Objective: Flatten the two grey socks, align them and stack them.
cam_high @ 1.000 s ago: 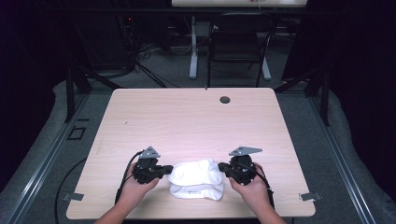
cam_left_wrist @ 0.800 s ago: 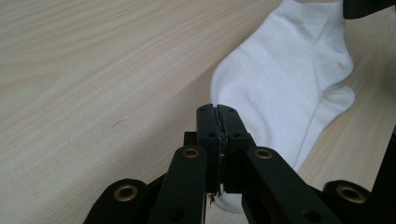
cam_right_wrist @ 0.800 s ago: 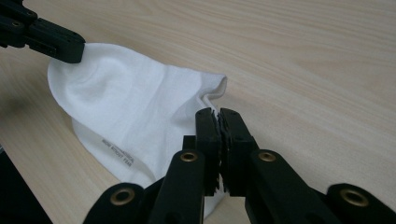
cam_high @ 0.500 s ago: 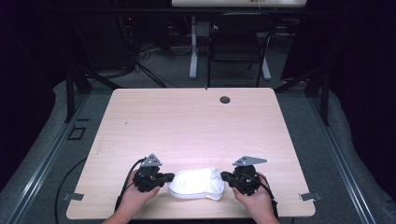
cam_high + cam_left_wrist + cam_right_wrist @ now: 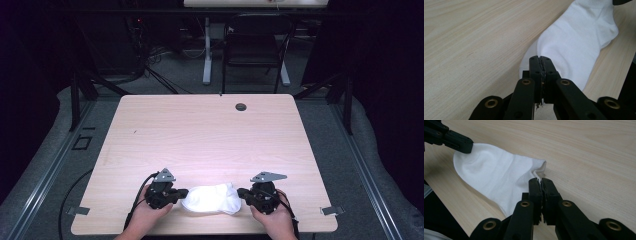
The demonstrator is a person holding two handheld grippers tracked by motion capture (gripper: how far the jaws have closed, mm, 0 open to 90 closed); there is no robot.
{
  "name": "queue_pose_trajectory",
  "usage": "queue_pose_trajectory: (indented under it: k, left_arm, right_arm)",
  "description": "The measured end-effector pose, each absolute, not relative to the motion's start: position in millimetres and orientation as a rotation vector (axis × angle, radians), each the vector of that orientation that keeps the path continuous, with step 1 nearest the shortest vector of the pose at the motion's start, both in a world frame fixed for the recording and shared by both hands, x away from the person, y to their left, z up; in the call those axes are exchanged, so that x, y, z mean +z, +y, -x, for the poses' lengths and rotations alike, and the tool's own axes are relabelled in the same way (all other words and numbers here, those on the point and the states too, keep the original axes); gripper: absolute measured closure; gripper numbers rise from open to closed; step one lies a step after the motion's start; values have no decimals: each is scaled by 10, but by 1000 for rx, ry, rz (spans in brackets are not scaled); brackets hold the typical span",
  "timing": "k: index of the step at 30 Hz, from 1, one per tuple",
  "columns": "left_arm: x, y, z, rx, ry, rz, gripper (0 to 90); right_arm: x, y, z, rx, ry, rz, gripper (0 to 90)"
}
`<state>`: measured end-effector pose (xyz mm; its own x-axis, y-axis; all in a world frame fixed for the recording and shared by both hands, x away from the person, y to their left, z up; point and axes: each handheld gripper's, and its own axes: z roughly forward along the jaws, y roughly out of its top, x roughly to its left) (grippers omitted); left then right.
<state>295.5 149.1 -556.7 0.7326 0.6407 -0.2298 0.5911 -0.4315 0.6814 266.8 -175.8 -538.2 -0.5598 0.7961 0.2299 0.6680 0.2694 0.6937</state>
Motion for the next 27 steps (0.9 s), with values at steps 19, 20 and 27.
queue_pose_trajectory:
  k: [19,20,27]
  left_arm:
    - [-5670,1484,-2984,86,939,-2174,876]
    - [-5674,1482,-2983,84,944,-2170,874]
    - [-5661,1504,-2983,83,948,-2157,820]
  right_arm:
    - [-5487,-1759,-2700,1144,2387,-1410,870]
    - [-5498,-1754,-2705,1149,2382,-1416,870]
    - [-5527,-1756,-2707,1157,2385,-1429,812]
